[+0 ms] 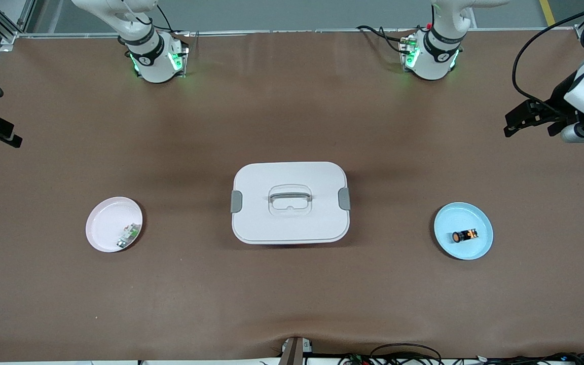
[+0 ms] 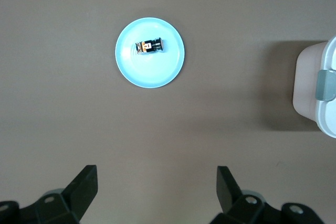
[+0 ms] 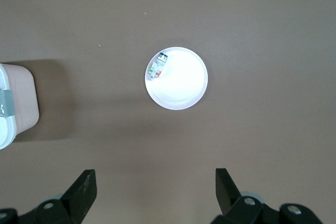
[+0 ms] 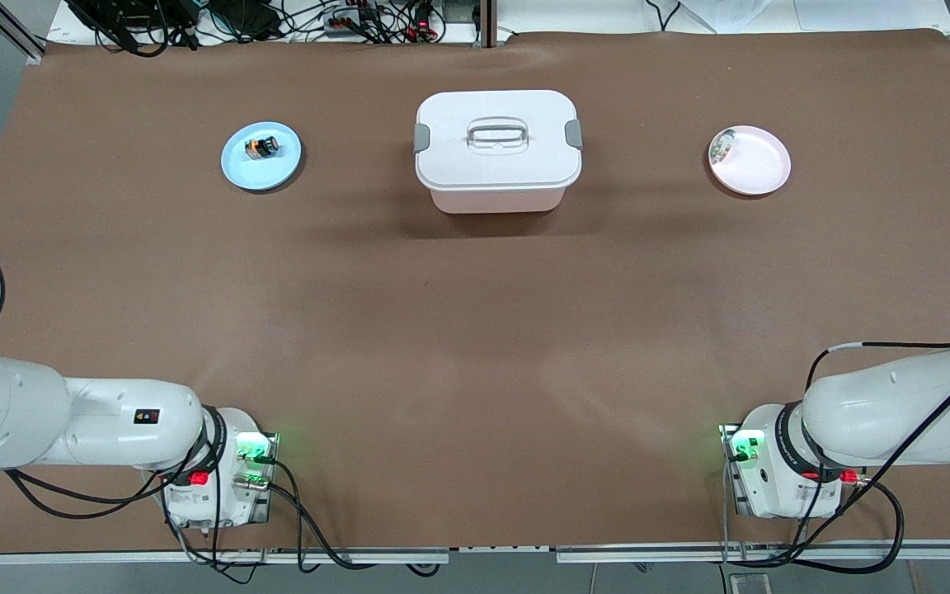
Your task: Transfer orange switch to right arm and place
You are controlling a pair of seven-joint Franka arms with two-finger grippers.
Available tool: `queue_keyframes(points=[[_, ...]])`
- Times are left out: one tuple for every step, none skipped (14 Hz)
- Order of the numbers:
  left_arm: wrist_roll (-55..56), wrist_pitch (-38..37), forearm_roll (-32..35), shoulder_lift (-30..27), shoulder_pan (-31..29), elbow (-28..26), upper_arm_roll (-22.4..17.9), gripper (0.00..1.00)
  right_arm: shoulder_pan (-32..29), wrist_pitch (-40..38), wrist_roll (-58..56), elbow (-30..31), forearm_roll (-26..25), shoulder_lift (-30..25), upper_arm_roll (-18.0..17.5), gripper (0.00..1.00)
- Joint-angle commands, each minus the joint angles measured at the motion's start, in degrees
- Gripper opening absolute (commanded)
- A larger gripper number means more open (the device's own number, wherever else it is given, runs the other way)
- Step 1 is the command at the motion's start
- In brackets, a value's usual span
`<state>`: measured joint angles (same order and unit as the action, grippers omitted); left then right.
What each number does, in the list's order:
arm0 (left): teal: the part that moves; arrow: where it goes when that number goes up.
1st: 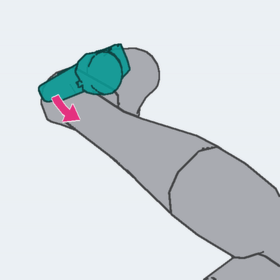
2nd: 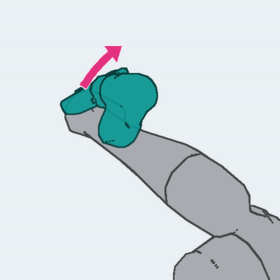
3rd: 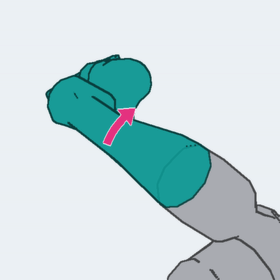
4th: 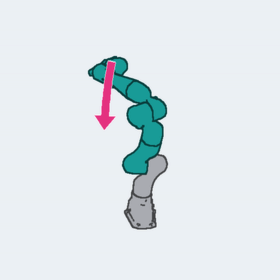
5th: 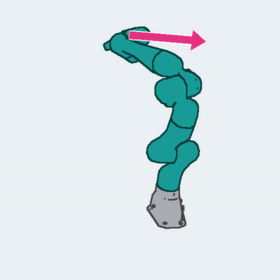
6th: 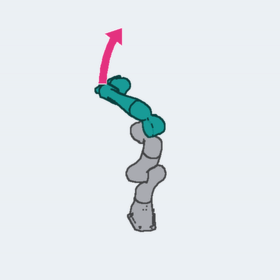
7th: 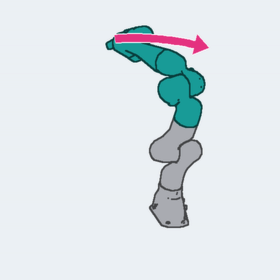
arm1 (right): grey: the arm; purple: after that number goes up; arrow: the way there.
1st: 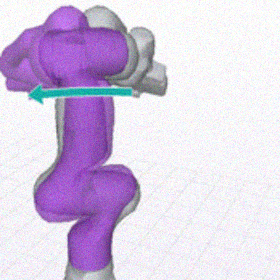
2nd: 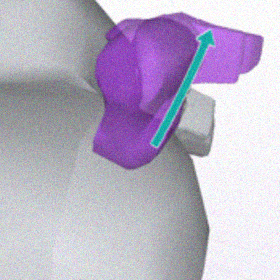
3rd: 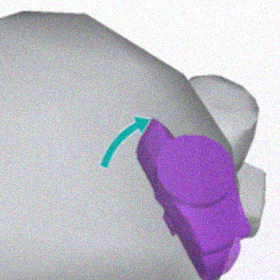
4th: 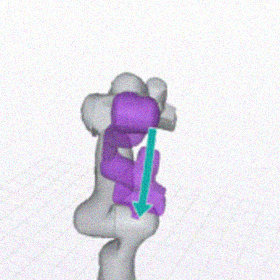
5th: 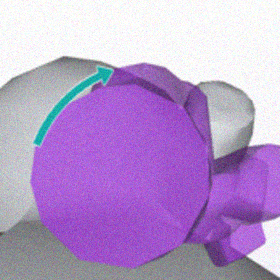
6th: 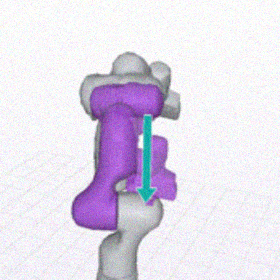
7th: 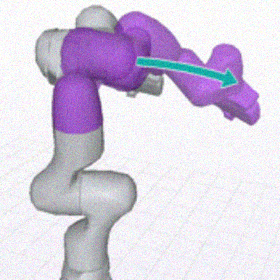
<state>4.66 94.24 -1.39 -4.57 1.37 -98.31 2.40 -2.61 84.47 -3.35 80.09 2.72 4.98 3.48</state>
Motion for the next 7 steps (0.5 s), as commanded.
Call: queue_keyframes(points=[[-0.18,-1.16,0.95,0.44,0.04,1.19,-0.11,1.00,-0.20,-0.27,-0.08,0.33,-0.70,-0.77,-0.23,1.00],[-0.27,-1.16,0.95,0.53,-0.05,1.37,-0.11,1.00,-0.20,-0.18,-0.08,0.33,-0.70,-0.85,-0.23,1.00],[-0.27,-1.08,0.95,0.44,-0.05,1.45,-0.11,1.00,-0.20,-0.18,-0.08,0.33,-0.70,-0.77,-0.23,1.00],[-0.18,-1.08,0.95,0.53,-0.05,1.46,-0.11,1.00,-0.20,-0.27,-0.08,0.33,-0.70,-0.85,-0.23,1.00],[0.17,-1.08,1.03,0.87,0.03,1.54,-0.11,1.00,-0.20,-0.27,-0.08,0.33,-0.70,-0.85,-0.23,1.00],[-0.01,-1.08,1.12,1.83,-0.14,2.59,-0.20,1.00,-0.20,-0.36,-0.08,0.33,-0.70,-0.85,-0.23,1.00],[-0.18,-1.08,1.03,2.71,-0.40,3.38,-0.46,1.00,-0.20,-0.27,-0.08,0.33,-0.70,-0.85,-0.23,1.00]])
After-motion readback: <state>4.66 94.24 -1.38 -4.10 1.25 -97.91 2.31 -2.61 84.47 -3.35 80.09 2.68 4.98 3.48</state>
